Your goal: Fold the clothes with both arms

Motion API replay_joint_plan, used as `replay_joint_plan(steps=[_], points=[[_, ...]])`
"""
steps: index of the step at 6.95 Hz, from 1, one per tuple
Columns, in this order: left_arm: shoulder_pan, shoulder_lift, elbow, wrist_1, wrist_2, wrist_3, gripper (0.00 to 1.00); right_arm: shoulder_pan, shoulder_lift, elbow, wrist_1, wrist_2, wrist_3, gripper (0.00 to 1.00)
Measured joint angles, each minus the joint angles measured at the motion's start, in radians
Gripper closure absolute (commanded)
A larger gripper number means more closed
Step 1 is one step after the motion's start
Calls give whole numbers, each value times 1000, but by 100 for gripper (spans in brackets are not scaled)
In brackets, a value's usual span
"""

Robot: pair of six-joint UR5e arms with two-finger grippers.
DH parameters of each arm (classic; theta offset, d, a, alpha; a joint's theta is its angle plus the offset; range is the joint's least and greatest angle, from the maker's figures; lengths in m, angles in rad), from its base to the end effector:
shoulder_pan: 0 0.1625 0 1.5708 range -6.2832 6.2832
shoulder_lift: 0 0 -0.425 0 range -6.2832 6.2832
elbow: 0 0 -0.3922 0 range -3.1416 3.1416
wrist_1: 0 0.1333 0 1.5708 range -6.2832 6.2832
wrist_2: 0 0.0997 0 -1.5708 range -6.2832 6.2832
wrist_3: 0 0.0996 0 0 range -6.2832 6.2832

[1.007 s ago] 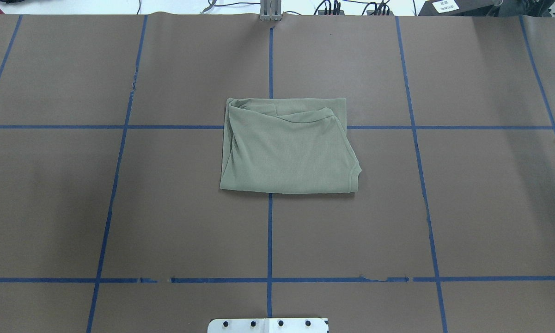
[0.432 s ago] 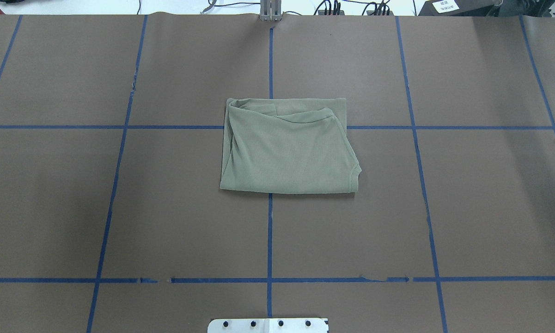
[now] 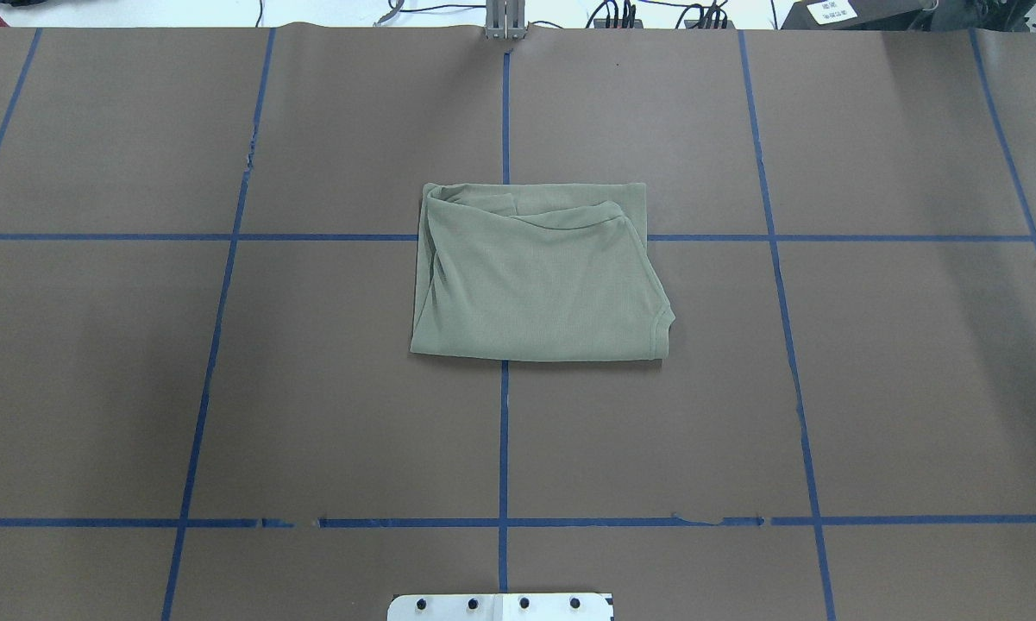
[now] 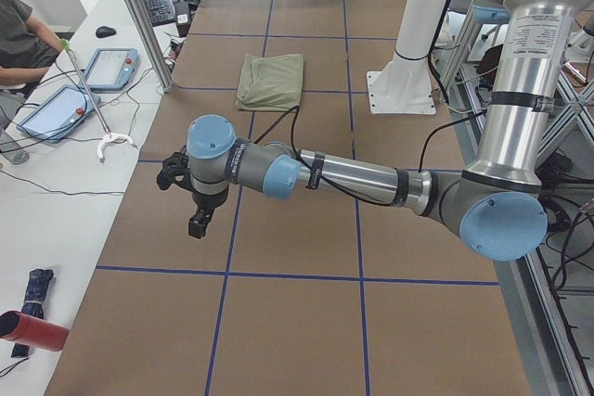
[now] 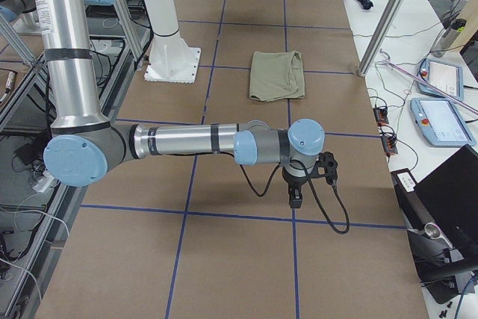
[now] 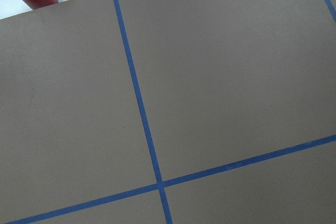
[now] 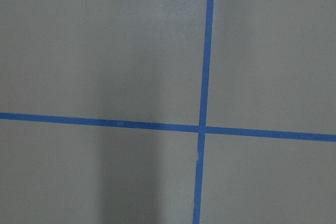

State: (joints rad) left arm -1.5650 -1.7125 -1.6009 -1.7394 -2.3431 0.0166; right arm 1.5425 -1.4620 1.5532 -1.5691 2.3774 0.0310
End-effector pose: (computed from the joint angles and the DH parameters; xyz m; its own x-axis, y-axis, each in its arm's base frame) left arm -0.0605 -0.5646 0.5502 0.7148 0.2527 -0.6521 -0.0173 0.9385 0.3447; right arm 0.0460 -0.5439 0.6086 0.6903 -0.0556 0.7214 0.0068 0.9975 0.0704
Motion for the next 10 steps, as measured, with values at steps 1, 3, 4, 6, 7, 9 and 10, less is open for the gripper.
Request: replay_joint_plan(steps=[1, 3, 4, 6, 7, 9, 10], points=[[0, 2, 1, 0, -2, 0, 0, -20, 5, 1, -23, -1, 0, 0], [0, 5, 0, 2, -4, 0, 0, -36, 5, 29, -88, -4, 0, 0], [0, 5, -3, 2, -4, 1, 0, -37, 3, 35, -98, -7, -1, 0], [0, 4, -7, 1, -2, 2, 0, -38, 7, 38, -100, -13, -4, 0], [0, 3, -8, 0, -1, 3, 0, -38, 7, 39, -100, -17, -4, 0], [0, 7, -3, -2, -1, 8, 0, -38, 8, 40, -101, -34, -5, 0], [0, 10, -1, -3, -2, 10, 0, -39, 7, 40, -100, -41, -4, 0]])
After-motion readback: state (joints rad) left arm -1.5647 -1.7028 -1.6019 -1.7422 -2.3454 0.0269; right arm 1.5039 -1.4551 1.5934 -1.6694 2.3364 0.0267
